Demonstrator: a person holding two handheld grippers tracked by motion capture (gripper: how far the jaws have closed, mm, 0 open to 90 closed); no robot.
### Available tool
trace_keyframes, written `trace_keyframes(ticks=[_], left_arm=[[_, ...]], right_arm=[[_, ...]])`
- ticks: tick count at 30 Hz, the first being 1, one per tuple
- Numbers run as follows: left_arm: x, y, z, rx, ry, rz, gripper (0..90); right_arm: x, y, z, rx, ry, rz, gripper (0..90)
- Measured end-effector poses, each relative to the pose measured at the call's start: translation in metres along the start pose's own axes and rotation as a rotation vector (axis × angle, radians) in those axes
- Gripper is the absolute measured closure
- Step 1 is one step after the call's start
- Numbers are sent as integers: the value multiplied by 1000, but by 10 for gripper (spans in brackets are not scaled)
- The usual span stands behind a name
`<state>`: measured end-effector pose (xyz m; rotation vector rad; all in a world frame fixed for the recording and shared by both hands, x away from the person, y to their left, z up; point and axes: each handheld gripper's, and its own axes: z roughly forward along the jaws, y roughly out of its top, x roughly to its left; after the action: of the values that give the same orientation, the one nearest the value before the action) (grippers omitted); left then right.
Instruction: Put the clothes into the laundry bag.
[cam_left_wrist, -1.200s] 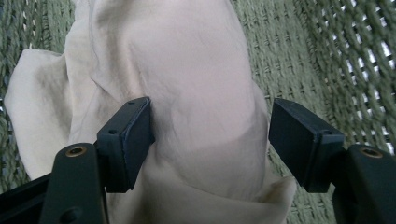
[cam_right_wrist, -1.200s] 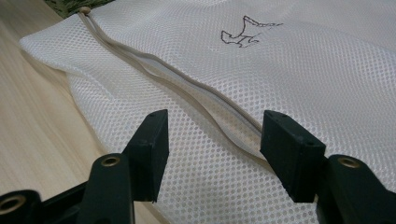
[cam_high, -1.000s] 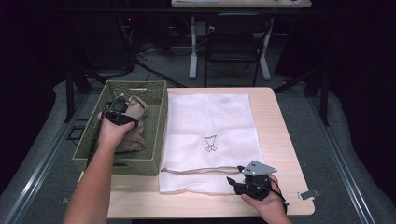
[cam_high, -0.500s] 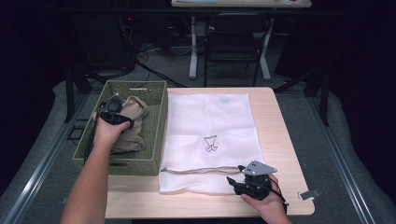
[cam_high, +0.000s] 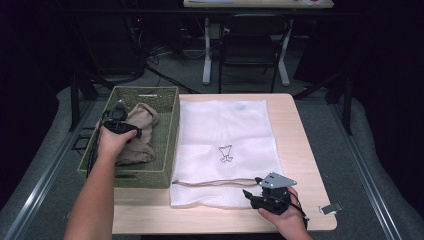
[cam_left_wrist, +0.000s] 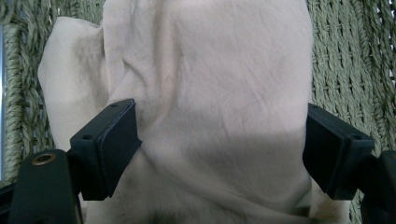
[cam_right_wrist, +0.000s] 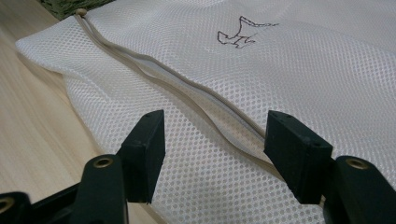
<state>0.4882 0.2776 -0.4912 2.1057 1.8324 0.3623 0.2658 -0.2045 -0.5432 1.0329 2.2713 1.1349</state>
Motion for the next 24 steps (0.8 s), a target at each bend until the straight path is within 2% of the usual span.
trace_keyframes(ticks=[5, 12, 24], left_arm=[[2, 0, 2, 5, -20, -9, 178], [7, -5, 8, -10, -69, -56, 172], [-1, -3, 14, 19, -66, -44, 150]], right_arm=[[0, 0, 0, 2, 1, -2, 380], [0, 0, 1, 4, 2, -2, 380], [1, 0, 1, 6, 4, -2, 378]])
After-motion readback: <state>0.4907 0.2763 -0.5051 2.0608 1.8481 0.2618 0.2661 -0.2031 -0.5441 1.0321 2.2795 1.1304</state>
